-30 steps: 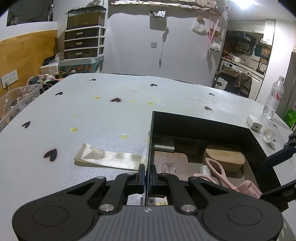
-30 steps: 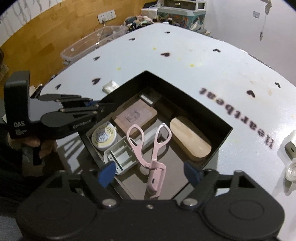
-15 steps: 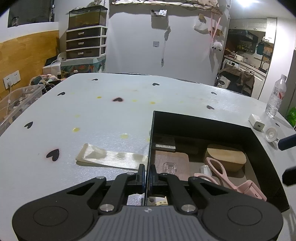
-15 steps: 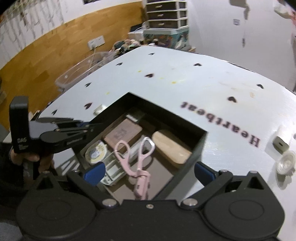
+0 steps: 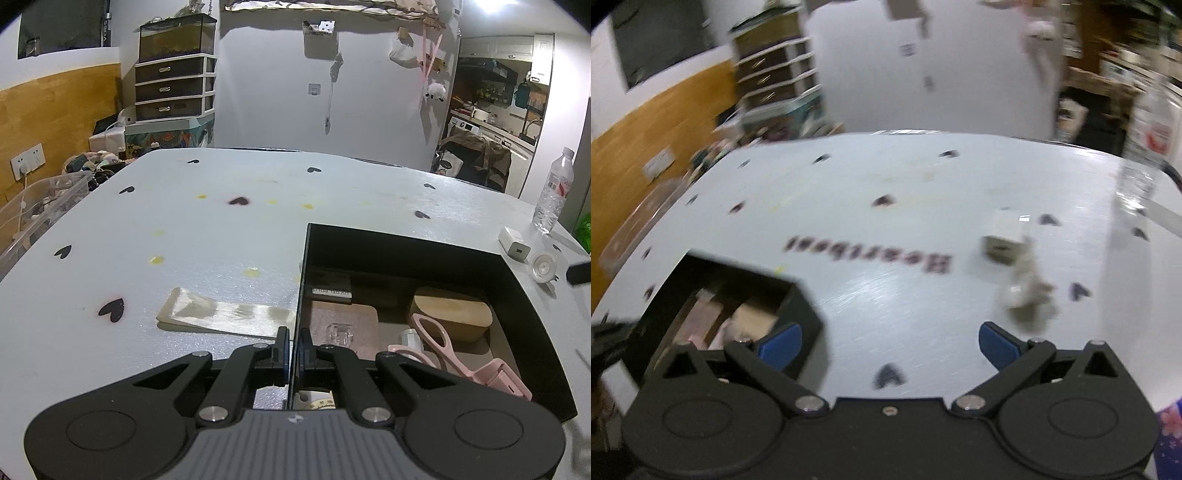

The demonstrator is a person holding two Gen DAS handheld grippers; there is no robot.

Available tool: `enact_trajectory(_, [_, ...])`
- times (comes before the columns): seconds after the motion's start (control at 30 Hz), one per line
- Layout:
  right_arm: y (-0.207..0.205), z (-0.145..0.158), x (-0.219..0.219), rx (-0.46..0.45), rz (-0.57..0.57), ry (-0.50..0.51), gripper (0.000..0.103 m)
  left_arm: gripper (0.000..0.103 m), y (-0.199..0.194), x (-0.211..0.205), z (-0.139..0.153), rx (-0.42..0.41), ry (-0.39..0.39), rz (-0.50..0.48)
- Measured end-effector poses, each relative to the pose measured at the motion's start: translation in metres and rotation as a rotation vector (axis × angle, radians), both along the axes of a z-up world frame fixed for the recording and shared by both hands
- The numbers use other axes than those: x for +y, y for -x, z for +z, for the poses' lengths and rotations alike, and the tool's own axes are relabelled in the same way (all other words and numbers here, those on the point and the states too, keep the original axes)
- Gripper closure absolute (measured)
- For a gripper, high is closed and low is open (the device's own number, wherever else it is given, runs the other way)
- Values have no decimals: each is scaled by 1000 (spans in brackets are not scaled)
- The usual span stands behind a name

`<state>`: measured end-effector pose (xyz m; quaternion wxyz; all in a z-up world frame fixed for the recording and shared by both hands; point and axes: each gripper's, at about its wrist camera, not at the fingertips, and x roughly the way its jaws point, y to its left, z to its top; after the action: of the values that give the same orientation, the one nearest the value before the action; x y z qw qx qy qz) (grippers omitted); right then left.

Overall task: Organize rigid objects
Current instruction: 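Move the right gripper to the white round suction hook and grasp it, then carry the white suction hook into the black box and release it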

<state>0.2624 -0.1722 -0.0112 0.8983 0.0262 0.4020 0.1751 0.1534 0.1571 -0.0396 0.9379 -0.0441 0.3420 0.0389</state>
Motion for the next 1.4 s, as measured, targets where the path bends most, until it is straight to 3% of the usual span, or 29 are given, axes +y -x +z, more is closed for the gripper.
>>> enact_trajectory(0.17, [-20,-10,-37,-42,-134,-2,0,99,0,0,0,0,0,0])
enact_trajectory(0.3, [-43,-26,-59,-38,-149,40,2,99,0,0,0,0,-1,-1])
enact_trajectory(0.33, [-49,-30,-64,-34,-172,40,4,99,0,0,0,0,-1,-1])
enact_trajectory(0.4, [-57,-37,-77,-20,-210,-2,22,99,1,0,1,0,-2,-2])
enact_trajectory(0.53, [-70,-47,-91,17,-278,-92,28,99,1,1,1,1,-2,-1])
enact_trajectory(0.73, [-82,-56,-90,28,-275,-98,33,99,1,1,1,1,-2,0])
enact_trajectory(0.87, [-88,-62,-89,43,-270,-97,55,99,0,0,1,0,-2,-1])
enact_trajectory(1.0, [-90,-65,-90,55,-258,-113,68,99,1,0,1,0,-1,-1])
enact_trajectory(1.4, [-67,-45,-76,27,-152,-132,69,99,0,0,2,0,-2,-1])
